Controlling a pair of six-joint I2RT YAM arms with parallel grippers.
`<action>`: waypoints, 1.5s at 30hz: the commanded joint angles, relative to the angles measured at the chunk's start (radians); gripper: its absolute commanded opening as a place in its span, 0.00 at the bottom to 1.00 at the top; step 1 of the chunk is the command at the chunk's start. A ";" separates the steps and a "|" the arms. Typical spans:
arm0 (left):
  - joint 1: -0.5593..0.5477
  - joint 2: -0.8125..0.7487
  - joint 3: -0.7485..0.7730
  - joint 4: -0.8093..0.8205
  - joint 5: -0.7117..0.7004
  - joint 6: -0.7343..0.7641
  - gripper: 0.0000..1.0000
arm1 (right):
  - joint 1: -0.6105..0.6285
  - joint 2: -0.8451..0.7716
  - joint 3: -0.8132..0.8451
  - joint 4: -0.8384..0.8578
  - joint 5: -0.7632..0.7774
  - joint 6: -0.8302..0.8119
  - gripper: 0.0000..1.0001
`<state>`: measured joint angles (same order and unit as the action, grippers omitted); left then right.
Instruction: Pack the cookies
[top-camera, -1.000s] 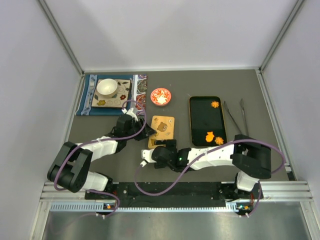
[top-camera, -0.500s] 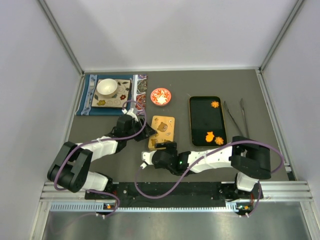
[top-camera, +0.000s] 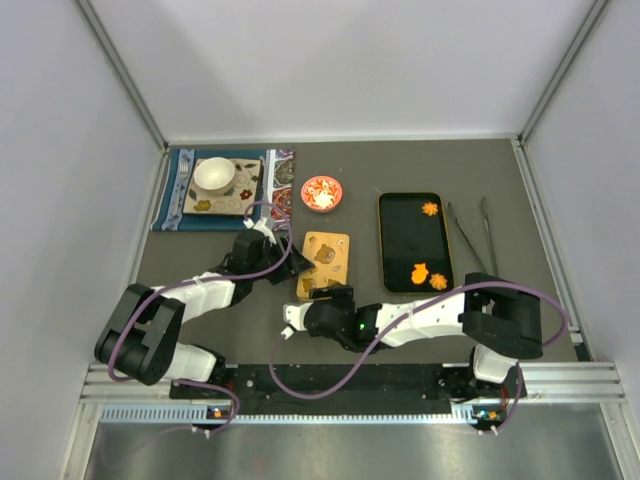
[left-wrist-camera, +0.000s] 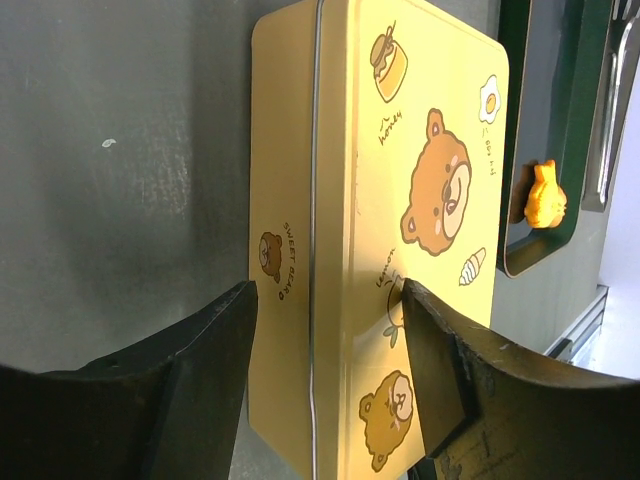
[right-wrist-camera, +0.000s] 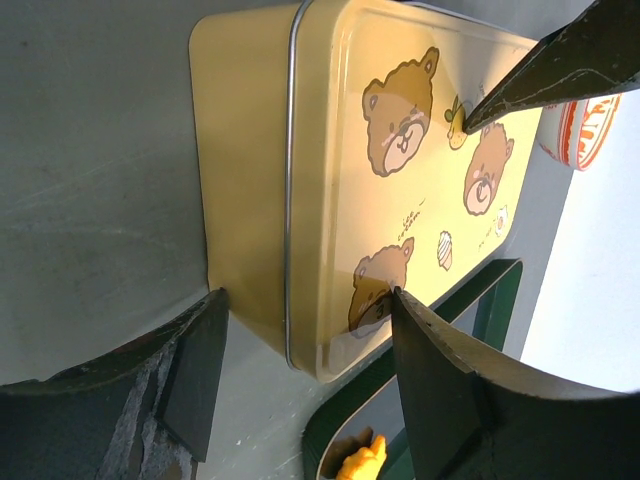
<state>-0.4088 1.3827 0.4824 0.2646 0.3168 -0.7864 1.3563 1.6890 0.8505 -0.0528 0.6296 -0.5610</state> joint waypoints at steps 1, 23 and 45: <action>0.010 -0.022 0.010 -0.056 0.013 0.038 0.64 | 0.010 0.038 -0.021 -0.053 -0.079 0.018 0.56; 0.030 0.013 -0.015 -0.054 0.030 0.070 0.36 | 0.010 0.107 0.004 -0.018 -0.053 -0.051 0.46; 0.065 -0.039 0.031 -0.067 0.045 0.084 0.62 | -0.032 -0.124 0.010 -0.140 -0.114 -0.004 0.80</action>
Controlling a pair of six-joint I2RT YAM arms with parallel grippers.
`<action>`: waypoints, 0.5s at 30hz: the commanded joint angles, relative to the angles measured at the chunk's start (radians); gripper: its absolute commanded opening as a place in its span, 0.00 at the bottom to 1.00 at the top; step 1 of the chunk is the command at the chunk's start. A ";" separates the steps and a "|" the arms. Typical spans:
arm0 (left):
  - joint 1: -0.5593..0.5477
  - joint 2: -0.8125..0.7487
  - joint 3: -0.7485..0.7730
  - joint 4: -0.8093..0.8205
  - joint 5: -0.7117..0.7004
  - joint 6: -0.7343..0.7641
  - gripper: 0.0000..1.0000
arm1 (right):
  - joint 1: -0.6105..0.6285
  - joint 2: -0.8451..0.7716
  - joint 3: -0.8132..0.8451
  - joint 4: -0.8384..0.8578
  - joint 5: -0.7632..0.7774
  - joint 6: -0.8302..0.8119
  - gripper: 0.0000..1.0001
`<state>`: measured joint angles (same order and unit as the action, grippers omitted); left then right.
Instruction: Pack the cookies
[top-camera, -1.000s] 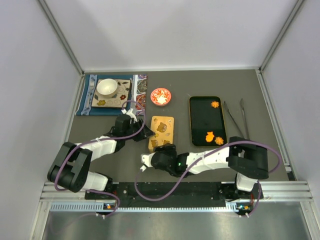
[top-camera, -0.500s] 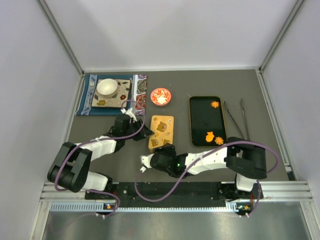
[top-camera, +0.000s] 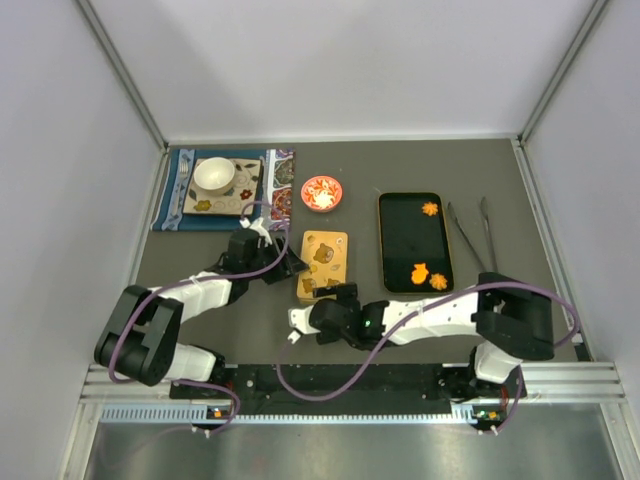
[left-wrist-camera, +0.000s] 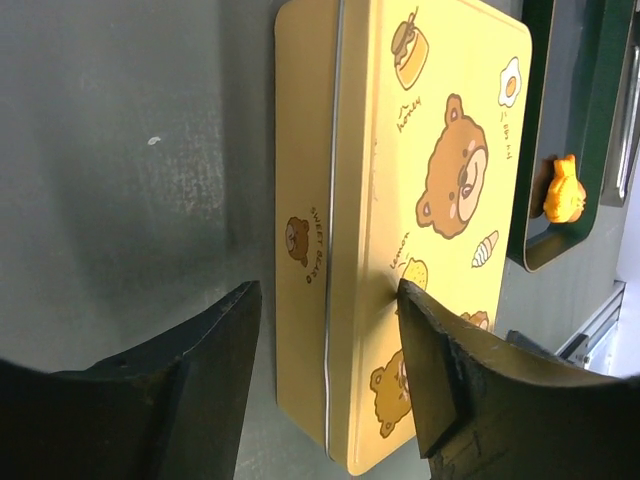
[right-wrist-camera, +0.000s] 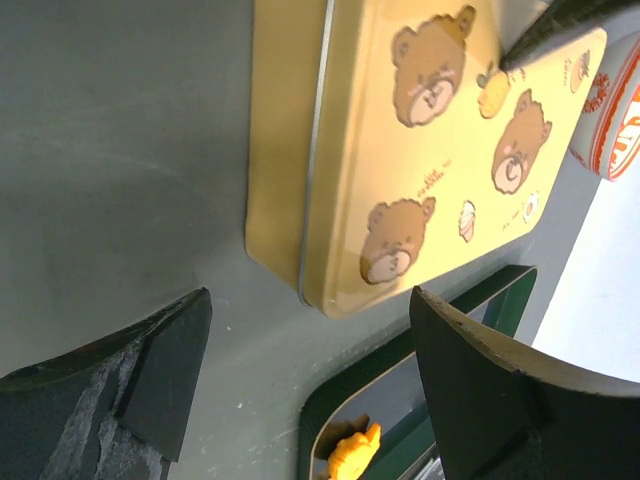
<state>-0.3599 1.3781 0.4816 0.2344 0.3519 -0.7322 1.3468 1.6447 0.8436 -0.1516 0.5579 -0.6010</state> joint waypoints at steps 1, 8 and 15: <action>0.024 -0.045 0.044 -0.040 0.016 0.033 0.63 | -0.038 -0.101 0.031 -0.066 -0.064 0.041 0.81; 0.102 -0.109 0.117 -0.081 0.052 0.066 0.80 | -0.162 -0.242 0.091 -0.163 -0.197 0.109 0.82; 0.144 -0.151 0.274 -0.174 0.046 0.220 0.97 | -0.388 -0.338 0.166 -0.209 -0.357 0.213 0.87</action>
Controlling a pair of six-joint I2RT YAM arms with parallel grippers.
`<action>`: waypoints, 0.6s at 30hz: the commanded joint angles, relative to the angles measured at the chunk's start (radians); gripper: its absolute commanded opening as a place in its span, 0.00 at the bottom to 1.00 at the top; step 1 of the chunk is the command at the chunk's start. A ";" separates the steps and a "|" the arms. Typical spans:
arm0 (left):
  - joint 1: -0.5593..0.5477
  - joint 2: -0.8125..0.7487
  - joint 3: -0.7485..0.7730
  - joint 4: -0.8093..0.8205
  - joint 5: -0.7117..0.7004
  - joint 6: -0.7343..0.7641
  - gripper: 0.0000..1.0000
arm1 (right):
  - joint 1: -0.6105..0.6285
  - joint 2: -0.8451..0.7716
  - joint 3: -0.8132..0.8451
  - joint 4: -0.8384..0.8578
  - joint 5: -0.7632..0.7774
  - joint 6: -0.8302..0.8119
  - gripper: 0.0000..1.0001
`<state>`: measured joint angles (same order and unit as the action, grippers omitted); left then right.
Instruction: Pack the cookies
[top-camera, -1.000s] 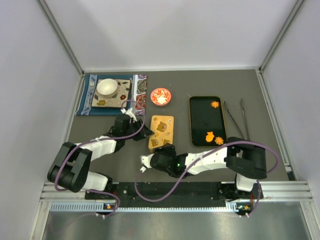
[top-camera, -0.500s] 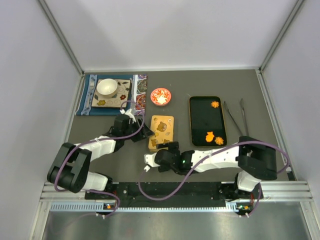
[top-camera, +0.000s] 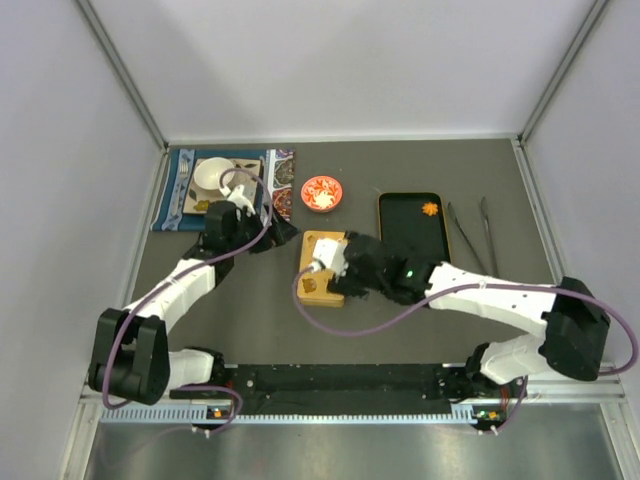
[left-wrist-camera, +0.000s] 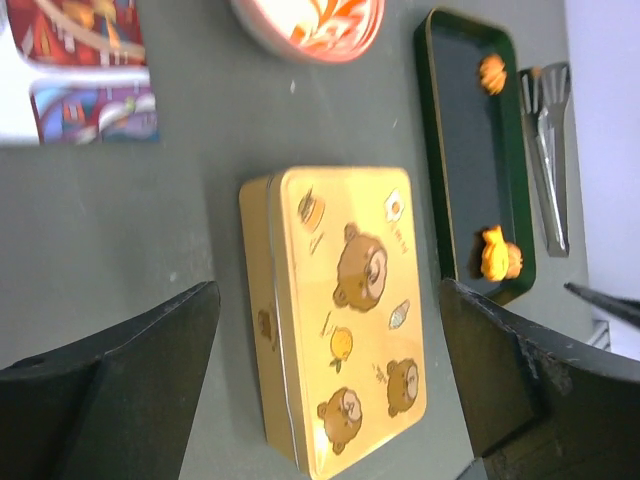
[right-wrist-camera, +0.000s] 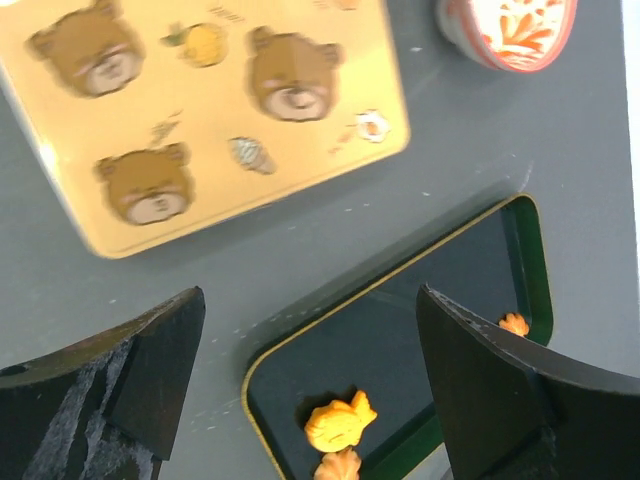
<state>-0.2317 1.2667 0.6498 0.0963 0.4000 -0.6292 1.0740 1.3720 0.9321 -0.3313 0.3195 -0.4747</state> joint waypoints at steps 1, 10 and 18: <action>0.020 -0.040 0.125 -0.047 -0.007 0.131 0.99 | -0.152 -0.073 0.100 -0.032 -0.134 0.102 0.87; 0.057 -0.055 0.263 -0.164 -0.134 0.249 0.99 | -0.562 -0.131 0.194 -0.034 -0.270 0.320 0.99; 0.109 -0.023 0.327 -0.196 -0.196 0.350 0.99 | -0.861 -0.159 0.224 -0.060 -0.304 0.432 0.99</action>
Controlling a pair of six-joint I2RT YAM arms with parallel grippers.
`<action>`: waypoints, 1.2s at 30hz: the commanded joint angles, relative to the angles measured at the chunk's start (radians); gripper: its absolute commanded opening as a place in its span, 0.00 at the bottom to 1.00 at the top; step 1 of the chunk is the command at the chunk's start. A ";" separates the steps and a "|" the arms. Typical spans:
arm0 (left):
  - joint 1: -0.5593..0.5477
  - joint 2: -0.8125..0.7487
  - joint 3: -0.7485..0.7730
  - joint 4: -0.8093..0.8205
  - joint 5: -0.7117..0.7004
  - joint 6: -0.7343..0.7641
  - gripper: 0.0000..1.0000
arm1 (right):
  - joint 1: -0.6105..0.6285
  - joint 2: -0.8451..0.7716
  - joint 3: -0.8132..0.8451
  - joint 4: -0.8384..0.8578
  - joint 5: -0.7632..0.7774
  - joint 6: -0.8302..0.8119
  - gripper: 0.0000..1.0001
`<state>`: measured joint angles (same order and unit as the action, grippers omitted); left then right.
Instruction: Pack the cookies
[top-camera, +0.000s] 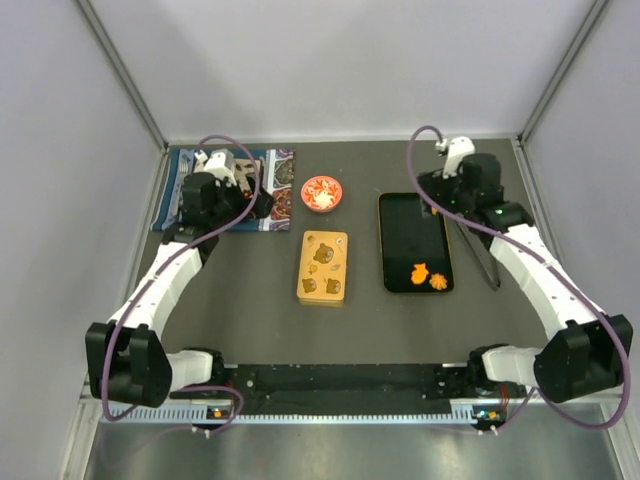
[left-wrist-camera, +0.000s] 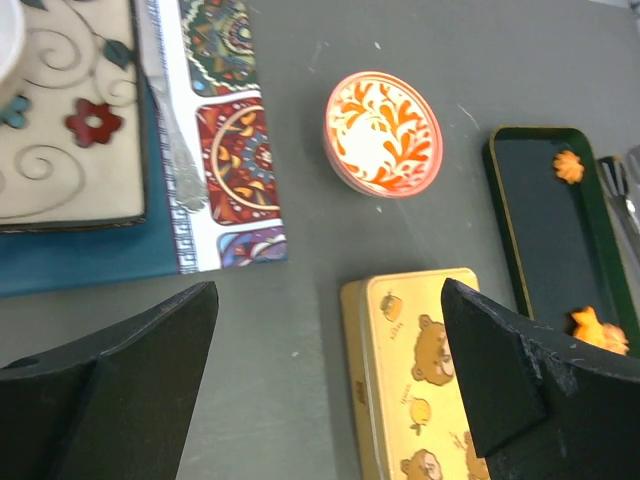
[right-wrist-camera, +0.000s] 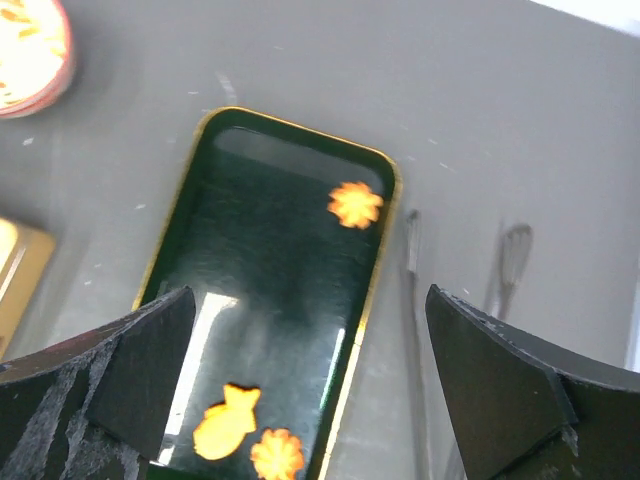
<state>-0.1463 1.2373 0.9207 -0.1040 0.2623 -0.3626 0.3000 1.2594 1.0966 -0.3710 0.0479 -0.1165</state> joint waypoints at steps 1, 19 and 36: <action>0.025 0.007 0.061 0.004 -0.069 0.099 0.99 | -0.108 -0.048 0.065 -0.029 -0.037 0.077 0.99; 0.033 -0.113 0.069 0.055 -0.153 0.306 0.99 | -0.245 -0.130 0.095 0.043 0.036 0.103 0.99; 0.033 -0.136 0.090 0.095 -0.130 0.297 0.99 | -0.243 -0.175 0.101 0.069 0.061 0.064 0.99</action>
<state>-0.1184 1.1118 0.9749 -0.0628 0.1162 -0.0528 0.0631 1.1004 1.1545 -0.3367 0.1070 -0.0441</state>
